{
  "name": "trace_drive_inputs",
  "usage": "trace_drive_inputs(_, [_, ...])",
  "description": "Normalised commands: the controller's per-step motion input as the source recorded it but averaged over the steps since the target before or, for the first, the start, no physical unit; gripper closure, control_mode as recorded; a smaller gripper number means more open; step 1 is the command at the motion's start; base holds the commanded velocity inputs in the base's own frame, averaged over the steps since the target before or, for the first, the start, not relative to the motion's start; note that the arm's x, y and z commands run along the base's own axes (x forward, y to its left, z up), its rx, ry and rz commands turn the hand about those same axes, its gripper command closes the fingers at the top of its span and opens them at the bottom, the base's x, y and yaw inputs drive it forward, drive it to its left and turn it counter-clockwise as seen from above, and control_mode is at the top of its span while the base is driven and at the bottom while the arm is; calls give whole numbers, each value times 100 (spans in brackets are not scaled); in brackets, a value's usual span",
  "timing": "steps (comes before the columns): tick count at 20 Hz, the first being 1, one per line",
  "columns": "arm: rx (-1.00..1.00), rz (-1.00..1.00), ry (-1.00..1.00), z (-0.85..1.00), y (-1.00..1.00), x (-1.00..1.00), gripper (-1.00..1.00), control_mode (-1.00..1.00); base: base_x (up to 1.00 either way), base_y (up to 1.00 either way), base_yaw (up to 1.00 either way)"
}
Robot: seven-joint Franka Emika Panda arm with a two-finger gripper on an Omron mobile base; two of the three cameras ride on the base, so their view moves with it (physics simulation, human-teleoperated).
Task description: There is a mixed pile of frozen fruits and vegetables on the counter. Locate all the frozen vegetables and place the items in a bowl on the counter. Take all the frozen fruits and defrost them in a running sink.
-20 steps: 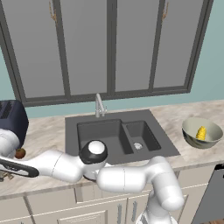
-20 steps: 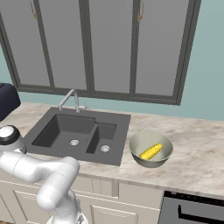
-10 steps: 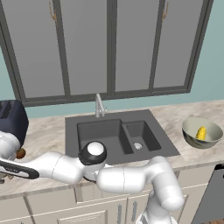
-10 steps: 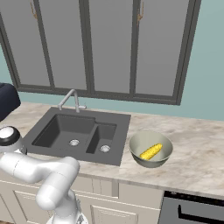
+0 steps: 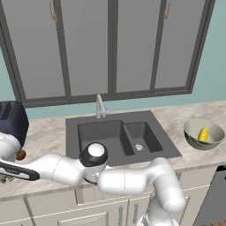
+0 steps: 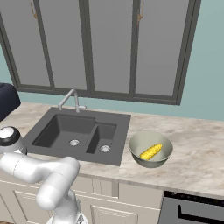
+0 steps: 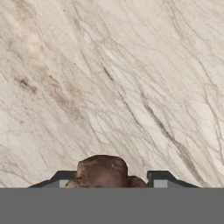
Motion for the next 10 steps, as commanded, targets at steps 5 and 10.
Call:
trace_drive_inputs(5, [-1,0,2,19,-2,-6,100,-100,0,0,0])
trace_drive_inputs(10, [-4,0,4,41,-7,-11,100,-100,0,0,0])
